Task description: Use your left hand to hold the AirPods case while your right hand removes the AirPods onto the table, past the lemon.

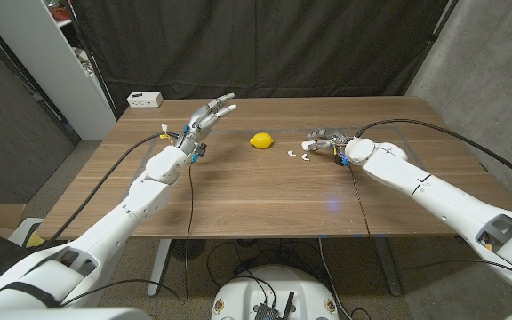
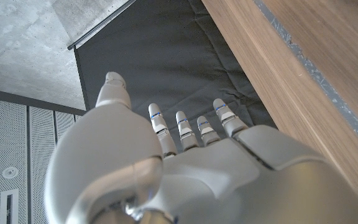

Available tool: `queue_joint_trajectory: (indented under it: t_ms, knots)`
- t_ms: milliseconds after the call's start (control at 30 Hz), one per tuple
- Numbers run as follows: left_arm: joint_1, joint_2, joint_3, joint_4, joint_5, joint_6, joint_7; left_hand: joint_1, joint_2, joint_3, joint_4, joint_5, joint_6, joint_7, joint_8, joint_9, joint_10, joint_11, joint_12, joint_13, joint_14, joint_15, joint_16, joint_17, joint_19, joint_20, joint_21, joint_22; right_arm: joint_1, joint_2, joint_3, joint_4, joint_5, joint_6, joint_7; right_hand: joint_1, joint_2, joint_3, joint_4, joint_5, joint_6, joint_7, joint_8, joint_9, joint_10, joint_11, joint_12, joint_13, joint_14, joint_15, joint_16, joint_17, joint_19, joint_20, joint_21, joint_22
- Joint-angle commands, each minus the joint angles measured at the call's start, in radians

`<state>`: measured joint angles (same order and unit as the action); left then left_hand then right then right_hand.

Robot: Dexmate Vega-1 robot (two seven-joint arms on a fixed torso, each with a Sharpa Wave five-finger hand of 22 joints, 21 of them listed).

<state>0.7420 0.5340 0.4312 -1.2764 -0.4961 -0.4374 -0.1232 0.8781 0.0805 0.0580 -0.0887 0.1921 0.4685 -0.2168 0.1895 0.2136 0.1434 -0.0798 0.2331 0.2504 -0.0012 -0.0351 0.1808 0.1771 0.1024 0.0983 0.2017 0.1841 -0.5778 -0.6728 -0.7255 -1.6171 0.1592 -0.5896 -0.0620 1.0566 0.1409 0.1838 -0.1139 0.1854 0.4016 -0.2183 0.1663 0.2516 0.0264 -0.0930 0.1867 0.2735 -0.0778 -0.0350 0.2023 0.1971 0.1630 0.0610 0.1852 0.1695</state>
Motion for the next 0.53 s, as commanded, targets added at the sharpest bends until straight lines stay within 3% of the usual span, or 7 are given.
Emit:
queue_joint_trajectory:
  t_ms: [33,233,433,533]
  knots:
    - [-0.001,0.009,-0.004,-0.007,-0.003,0.011,0.000,0.001,0.007,0.000,-0.008,0.000,0.010,0.003,0.006,-0.002,0.016,-0.002,0.007,0.001,0.008,-0.019,0.006,0.000,0.011,0.002,0.005,0.001,-0.048,-0.024,0.067,-0.078,-0.005,0.084,-0.075,-0.023,-0.005,-0.013,0.004,0.000,-0.054,0.002,-0.002,-0.012,-0.023,-0.004,0.001,-0.004,-0.013,-0.052,-0.004,-0.001,0.009,0.000,0.006,0.001]
    - [-0.001,0.010,-0.004,-0.009,-0.006,0.018,-0.002,0.000,0.008,0.001,-0.009,0.000,0.009,0.002,0.006,-0.004,0.015,-0.004,0.007,0.000,0.009,-0.018,0.006,0.000,0.010,0.003,0.005,0.001,-0.086,-0.031,0.119,-0.110,0.009,0.160,-0.113,-0.058,-0.005,-0.023,0.014,-0.001,-0.179,0.000,-0.003,-0.036,0.005,0.012,0.020,-0.014,0.015,-0.062,0.007,-0.006,0.015,-0.002,0.006,0.000]
    - [-0.001,0.009,-0.002,-0.009,-0.009,0.024,-0.004,-0.001,0.010,0.001,-0.011,-0.001,0.014,0.003,0.008,-0.006,0.019,-0.002,0.009,-0.002,0.010,-0.020,0.006,-0.001,0.012,0.002,0.005,0.001,-0.123,-0.032,0.166,-0.133,0.027,0.227,-0.146,-0.067,-0.006,-0.022,0.004,-0.002,-0.289,-0.002,0.005,-0.053,0.056,0.021,0.034,-0.025,0.062,-0.091,0.011,-0.015,0.040,-0.068,0.008,-0.003]
    - [-0.006,0.007,0.001,-0.003,-0.007,0.021,-0.008,-0.002,0.009,0.000,-0.011,-0.001,0.018,0.002,0.009,-0.006,0.019,0.002,0.009,-0.002,0.011,-0.019,0.006,-0.001,0.012,0.004,0.005,0.001,-0.141,-0.030,0.187,-0.138,0.038,0.260,-0.160,-0.071,-0.002,-0.022,0.006,-0.003,-0.303,-0.001,0.006,-0.055,0.060,0.023,0.034,-0.027,0.070,-0.096,0.012,-0.015,0.043,-0.080,0.007,-0.003]
